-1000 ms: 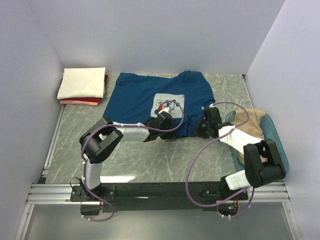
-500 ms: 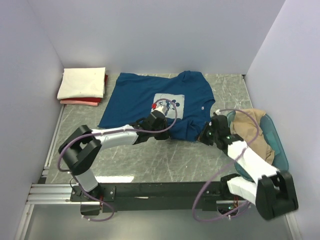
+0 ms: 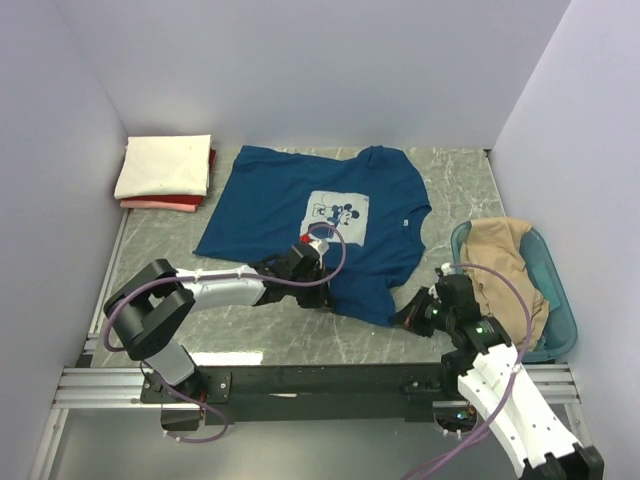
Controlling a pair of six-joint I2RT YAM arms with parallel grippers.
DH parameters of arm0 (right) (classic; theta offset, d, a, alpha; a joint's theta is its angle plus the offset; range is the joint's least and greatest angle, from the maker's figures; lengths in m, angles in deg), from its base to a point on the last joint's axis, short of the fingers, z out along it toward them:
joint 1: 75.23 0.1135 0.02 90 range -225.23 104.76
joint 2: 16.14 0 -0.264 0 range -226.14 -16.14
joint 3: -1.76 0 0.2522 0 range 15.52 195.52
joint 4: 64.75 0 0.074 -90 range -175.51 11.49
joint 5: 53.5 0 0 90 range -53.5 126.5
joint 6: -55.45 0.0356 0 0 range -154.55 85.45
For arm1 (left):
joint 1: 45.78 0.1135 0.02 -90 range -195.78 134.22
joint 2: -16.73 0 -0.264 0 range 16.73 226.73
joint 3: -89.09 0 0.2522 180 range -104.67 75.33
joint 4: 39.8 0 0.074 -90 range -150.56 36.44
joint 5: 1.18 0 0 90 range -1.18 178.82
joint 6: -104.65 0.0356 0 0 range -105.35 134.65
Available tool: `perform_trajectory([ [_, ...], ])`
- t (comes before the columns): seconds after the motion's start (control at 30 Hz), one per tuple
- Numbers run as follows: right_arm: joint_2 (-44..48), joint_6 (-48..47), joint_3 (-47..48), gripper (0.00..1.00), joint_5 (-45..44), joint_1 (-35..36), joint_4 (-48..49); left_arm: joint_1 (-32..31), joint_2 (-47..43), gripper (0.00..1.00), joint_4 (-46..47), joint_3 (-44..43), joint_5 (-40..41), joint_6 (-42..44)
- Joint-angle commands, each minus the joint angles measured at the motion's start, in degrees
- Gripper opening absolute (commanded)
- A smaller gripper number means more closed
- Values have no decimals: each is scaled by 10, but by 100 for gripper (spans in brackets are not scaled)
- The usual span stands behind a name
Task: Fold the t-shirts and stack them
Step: Flatten the tshirt out
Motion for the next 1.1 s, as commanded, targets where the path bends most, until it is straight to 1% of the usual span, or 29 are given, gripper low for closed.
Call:
perform_trajectory([
  [0.0, 40, 16, -12, 0, 34, 1, -77, -8, -9, 1, -1, 13, -38, -6],
  [0.03, 53, 14, -17, 1, 45, 1, -94, -8, -8, 1, -2, 16, -42, -4],
  [0.13, 74, 8, -33, 12, 66, 1, -119, -9, -6, 1, -9, 25, -50, -2],
  [0.17, 78, 4, -33, 22, 70, 0, -127, -8, -6, 1, -11, 28, -50, -2],
  [0.23, 84, -12, -21, 31, 55, 1, -163, -9, -6, 4, -18, 33, -53, -1],
  [0.27, 85, -15, -12, 37, 34, 1, -176, -8, -8, 7, -23, 35, -53, 0],
  [0.3, 88, -17, 6, 41, 25, 1, -185, -9, -10, 19, -25, 38, -54, 0],
  [0.33, 91, -15, 17, 43, 14, 1, -193, -9, -16, 25, -28, 42, -56, 1],
  [0.37, 90, -12, 26, 45, -1, 1, -194, -9, -27, 27, -29, 47, -56, 2],
  [0.4, 88, -10, 45, 45, -25, 1, -192, -9, -34, 31, -32, 49, -56, 3],
  [0.5, 50, 7, 62, 45, -59, -1, -137, -9, -62, 31, -50, 51, -34, 9],
  [0.53, 11, 10, 68, 45, -67, 0, -100, -8, -69, 31, -55, 49, -27, 11],
  [0.6, -29, 15, 84, 44, -82, 0, -59, -6, -86, 31, -59, 48, -11, 10],
  [0.63, -64, 17, 90, 44, -109, -1, -23, -5, -93, 30, -58, 49, -9, 7],
  [0.7, -96, 27, 92, 44, -133, -2, 15, -4, -106, 30, -48, 53, -13, 4],
  [0.73, -127, 29, 92, 44, -152, -2, 43, -4, -110, 30, -44, 54, -21, 6],
  [0.8, -158, 34, 97, 44, -166, -5, 66, -5, -116, 29, -30, 52, -32, 9],
  [0.83, -186, 35, 101, 44, -193, -7, 78, -5, -115, 29, -21, 48, -39, 11],
  [0.93, -216, 43, 112, 43, -214, -22, 110, -7, -102, 25, 8, 22, -71, 13],
  [1.03, -249, 44, 125, 42, -238, -35, 135, -29, -69, 22, 14, -18, -66, 19],
  [1.07, -260, 43, 131, 41, -241, -51, 140, -37, -46, 21, 15, -30, -65, 19],
])
